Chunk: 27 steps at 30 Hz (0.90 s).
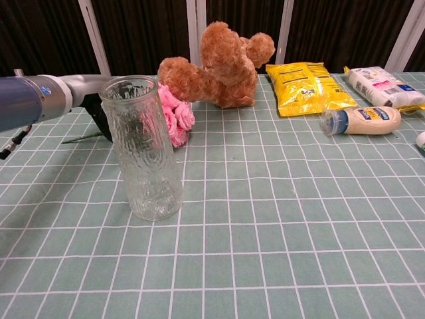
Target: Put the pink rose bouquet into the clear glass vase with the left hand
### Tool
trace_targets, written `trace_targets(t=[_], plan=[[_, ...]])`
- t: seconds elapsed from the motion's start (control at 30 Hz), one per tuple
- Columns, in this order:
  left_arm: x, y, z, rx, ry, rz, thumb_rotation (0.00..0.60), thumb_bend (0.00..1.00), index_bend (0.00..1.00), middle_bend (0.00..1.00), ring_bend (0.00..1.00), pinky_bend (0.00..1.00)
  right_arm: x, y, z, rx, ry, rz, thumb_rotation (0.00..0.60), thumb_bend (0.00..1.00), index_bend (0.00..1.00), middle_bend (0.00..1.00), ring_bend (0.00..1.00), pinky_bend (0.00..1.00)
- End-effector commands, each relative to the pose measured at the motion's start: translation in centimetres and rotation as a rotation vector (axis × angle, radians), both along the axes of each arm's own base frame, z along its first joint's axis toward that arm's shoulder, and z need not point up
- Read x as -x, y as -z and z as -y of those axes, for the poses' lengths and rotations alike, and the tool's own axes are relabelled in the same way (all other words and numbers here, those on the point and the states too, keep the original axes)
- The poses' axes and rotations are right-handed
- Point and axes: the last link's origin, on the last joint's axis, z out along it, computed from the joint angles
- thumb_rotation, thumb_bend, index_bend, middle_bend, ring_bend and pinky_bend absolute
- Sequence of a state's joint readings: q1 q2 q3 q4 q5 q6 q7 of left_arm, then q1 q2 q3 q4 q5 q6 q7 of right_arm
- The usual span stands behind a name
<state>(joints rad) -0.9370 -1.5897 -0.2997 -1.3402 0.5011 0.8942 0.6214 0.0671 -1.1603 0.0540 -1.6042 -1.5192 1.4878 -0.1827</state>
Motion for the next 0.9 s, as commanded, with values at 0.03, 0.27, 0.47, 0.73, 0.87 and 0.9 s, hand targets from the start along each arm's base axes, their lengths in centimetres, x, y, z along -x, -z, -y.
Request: trace_targets(t=[0.03, 0.27, 0.47, 0.73, 0.87, 0.9], plan=[[-0.3, 0.6, -0.1, -0.011, 0.006, -0.024, 0.600, 0.21, 0.08, 0.07, 0.00, 0.00, 0.0, 0.1, -0.1, -0.001, -0.006, 0.000, 0.600, 0.19, 0.01, 0.06, 0.04, 0.00], [-0.8, 1.8, -0.8, -0.057, 0.012, -0.067, 0.600, 0.21, 0.10, 0.11, 0.00, 0.00, -0.1, 0.0, -0.1, 0.004, -0.008, -0.001, 0.600, 0.19, 0.01, 0.06, 0.04, 0.00], [-1.3, 3.1, -1.4, -0.096, 0.040, -0.070, 0.600, 0.25, 0.16, 0.19, 0.05, 0.11, 0.0, 0.1, -0.1, -0.009, -0.005, 0.003, 0.600, 0.19, 0.01, 0.06, 0.04, 0.00], [-1.5, 4.3, -1.7, -0.109, 0.063, -0.098, 0.600, 0.37, 0.20, 0.25, 0.10, 0.17, 0.1, 0.2, 0.1, -0.008, 0.001, -0.001, 0.600, 0.19, 0.01, 0.06, 0.04, 0.00], [-1.4, 4.6, -1.8, -0.105, 0.070, -0.131, 0.600, 0.37, 0.20, 0.25, 0.10, 0.18, 0.1, 0.2, 0.0, -0.008, 0.001, -0.001, 0.600, 0.19, 0.01, 0.06, 0.04, 0.00], [-1.4, 4.8, -1.7, -0.101, 0.068, -0.133, 0.600, 0.37, 0.21, 0.26, 0.11, 0.19, 0.1, 0.2, 0.0, -0.007, 0.001, -0.001, 0.600, 0.19, 0.01, 0.06, 0.04, 0.00]])
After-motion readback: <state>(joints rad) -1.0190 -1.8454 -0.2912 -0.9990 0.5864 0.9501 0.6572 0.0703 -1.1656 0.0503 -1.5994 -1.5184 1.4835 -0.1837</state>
